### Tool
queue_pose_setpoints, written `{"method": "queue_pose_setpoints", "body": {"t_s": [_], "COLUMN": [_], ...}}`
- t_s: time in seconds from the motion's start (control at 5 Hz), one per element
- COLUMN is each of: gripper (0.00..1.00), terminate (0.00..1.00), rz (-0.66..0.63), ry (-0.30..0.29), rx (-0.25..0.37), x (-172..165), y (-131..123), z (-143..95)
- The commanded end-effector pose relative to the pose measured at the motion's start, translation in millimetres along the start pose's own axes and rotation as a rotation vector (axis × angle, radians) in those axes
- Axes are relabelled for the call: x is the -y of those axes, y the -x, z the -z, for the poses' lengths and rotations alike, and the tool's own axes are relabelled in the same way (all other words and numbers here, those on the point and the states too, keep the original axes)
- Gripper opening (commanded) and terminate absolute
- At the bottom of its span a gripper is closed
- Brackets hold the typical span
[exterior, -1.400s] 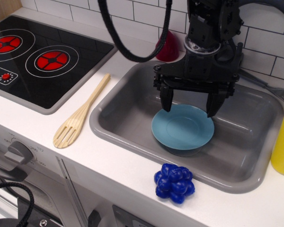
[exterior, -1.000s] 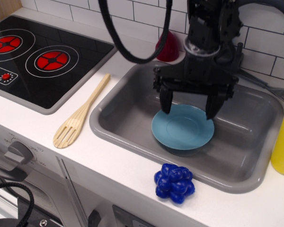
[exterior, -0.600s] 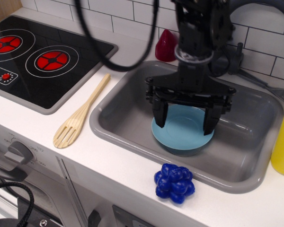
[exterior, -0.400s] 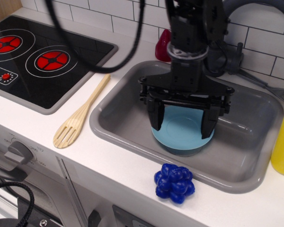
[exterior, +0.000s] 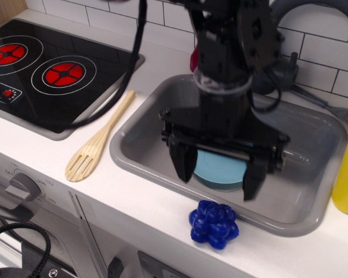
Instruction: Put blueberries on plate sink
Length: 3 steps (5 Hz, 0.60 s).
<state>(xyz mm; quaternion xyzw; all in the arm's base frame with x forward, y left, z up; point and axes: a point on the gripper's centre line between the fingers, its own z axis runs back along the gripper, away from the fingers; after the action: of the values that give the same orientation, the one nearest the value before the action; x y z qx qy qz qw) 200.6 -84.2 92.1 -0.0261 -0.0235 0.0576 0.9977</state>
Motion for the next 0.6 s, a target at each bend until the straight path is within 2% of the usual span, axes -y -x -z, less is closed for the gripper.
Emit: {"method": "queue_pose_setpoints", "body": {"t_s": [0.0,0.4], "gripper": [1.00,1.00], "terminate": [0.00,0.00], "rz": [0.054,0.049], "ry": [-0.024,-0.058], "rx": [0.034,0.067], "x": [8,5], "y": [10,15], "z": [7,27]}}
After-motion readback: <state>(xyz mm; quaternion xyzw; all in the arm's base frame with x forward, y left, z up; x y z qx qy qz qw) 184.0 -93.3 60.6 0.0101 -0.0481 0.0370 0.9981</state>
